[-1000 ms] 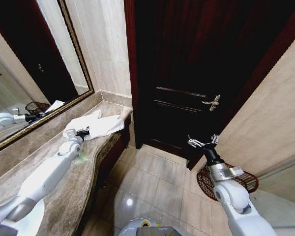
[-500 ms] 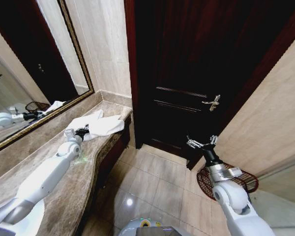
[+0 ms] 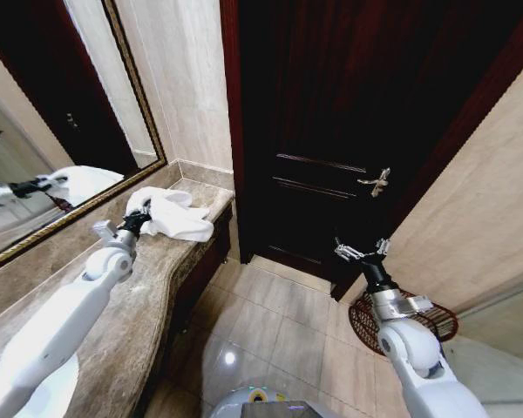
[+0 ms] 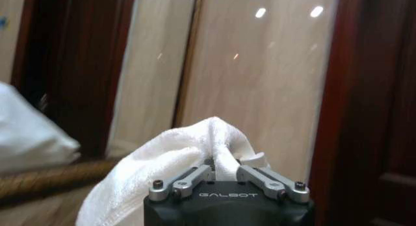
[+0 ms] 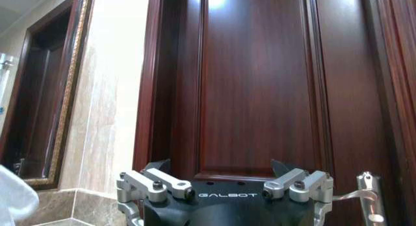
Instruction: Discard the used towel into the hamper.
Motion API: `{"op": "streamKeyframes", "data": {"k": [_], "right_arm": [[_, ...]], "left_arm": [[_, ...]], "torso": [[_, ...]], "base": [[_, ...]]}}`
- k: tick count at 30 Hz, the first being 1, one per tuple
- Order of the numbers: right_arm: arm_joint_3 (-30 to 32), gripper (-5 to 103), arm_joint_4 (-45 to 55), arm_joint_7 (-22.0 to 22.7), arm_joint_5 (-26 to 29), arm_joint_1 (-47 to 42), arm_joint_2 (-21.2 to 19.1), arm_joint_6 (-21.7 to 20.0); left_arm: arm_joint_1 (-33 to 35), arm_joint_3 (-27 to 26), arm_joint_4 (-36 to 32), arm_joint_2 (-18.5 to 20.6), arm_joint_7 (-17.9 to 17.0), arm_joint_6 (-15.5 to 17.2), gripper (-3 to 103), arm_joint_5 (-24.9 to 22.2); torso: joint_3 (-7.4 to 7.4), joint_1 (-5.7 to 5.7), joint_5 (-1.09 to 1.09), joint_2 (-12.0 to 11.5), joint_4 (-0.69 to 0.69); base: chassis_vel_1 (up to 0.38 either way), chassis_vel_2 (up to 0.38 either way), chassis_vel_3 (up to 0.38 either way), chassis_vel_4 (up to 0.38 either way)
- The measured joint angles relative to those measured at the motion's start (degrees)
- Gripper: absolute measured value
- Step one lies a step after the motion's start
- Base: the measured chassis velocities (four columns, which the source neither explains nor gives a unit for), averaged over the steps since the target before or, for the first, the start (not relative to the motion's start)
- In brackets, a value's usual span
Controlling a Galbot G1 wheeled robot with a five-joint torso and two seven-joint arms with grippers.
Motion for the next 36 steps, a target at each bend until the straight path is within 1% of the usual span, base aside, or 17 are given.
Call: {"op": "streamKeyframes", "data": {"k": [1,2,4,5,6,7,8,10,11,17,18,21,23,26,31,36], "right_arm": [[0.07,100,0.01,0.25,0.06,0.03,0.06,0.03],[0.07,100,0.01,0.25,0.06,0.03,0.06,0.03],[0.89,100,0.17,1.07,0.1,-0.24,0.33,0.55],[0.89,100,0.17,1.07,0.1,-0.24,0.33,0.55],[1.21,100,0.33,1.55,0.13,-0.36,0.41,0.81],[1.38,100,0.43,1.82,0.25,-0.37,0.43,0.96],[1.38,100,0.43,1.82,0.25,-0.37,0.43,0.96],[1.83,100,0.55,2.13,0.66,-0.26,0.41,1.18],[1.94,100,0.55,2.22,0.73,-0.23,0.41,1.24],[2.57,100,0.42,2.85,0.79,-0.34,0.66,1.86],[2.57,100,0.42,2.85,0.79,-0.34,0.66,1.86],[3.0,100,0.2,3.68,0.6,-0.54,0.92,2.45],[3.04,100,0.2,3.75,0.55,-0.59,0.96,2.5],[3.12,100,0.62,3.97,-0.01,-1.46,1.6,3.1],[3.24,100,1.01,3.97,-0.22,-2.12,1.76,3.31],[3.52,100,0.84,3.87,-0.61,-2.23,1.85,3.66]], "left_arm": [[1.49,-1.19,-2.78,0.19,-0.36,-0.49,5,0.21],[1.49,-1.19,-2.78,0.19,-0.36,-0.49,5,0.21],[3.62,-2.55,-9.2,0.22,-3.35,-0.93,5,0.32],[3.62,-2.55,-9.2,0.22,-3.35,-0.93,5,0.32],[4.34,-3.04,-11.91,0.22,-4.76,-0.78,5,0.25],[4.83,-3.28,-13.62,0.35,-5.59,-0.6,5,0.25],[4.83,-3.28,-13.62,0.35,-5.59,-0.6,5,0.25],[5.31,-3.38,-17.48,1.08,-7.41,-0.22,5,0.01],[5.31,-3.26,-18.58,1.34,-7.68,-0.25,5,-0.23],[5.32,-1.91,-21.48,2.2,-7.22,-0.74,5,0.36],[5.32,-1.91,-21.48,2.2,-7.22,-0.74,5,0.36],[5.32,-0.85,-21.53,2.09,-6.78,-0.8,5,2.4],[5.33,-0.72,-21.45,2.01,-6.73,-0.75,5,2.65],[5.38,0.23,-21.2,1.26,-5.62,-0.93,5,3.83],[5.17,0.73,-21.17,1.0,-4.87,-1.04,5,4.4],[4.83,0.91,-21.39,1.75,-4.03,-1.34,5,4.38]], "torso": [[0.0,0.0,0.02,0.0,0.0],[0.0,0.0,0.02,0.0,0.0],[0.0,0.0,0.01,0.0,-0.01],[0.0,0.0,0.01,0.0,-0.01],[0.0,0.0,0.01,0.0,-0.04],[0.0,0.0,0.0,0.0,-0.04],[0.0,0.0,0.0,0.0,-0.04],[0.0,0.0,0.0,0.0,-0.01],[0.0,0.0,0.01,0.0,-0.01],[0.0,0.0,0.01,0.0,-0.02],[0.0,0.0,0.01,0.0,-0.02],[0.0,0.0,0.0,0.0,-0.02],[0.0,0.0,0.01,0.0,-0.01],[0.0,0.0,0.0,0.0,-0.01],[0.0,0.0,-0.01,0.0,-0.01],[0.0,0.0,0.0,0.0,-0.01]], "base": [[0.0,0.0,0.0,0.0],[0.0,0.0,0.0,0.0],[0.0,0.0,0.0,0.0],[0.0,0.0,0.0,0.0],[0.0,0.0,0.0,0.0],[0.0,0.0,0.0,0.0],[0.0,0.0,0.0,0.0],[0.0,0.0,0.0,0.0],[0.0,0.0,0.0,0.0],[0.0,0.0,0.0,0.0],[0.0,0.0,0.0,0.0],[0.0,0.0,0.0,0.0],[0.0,0.0,0.0,0.0],[0.0,0.0,0.0,0.0],[0.0,0.0,0.0,0.0],[-0.019,-0.029,-0.03,-0.026]]}}
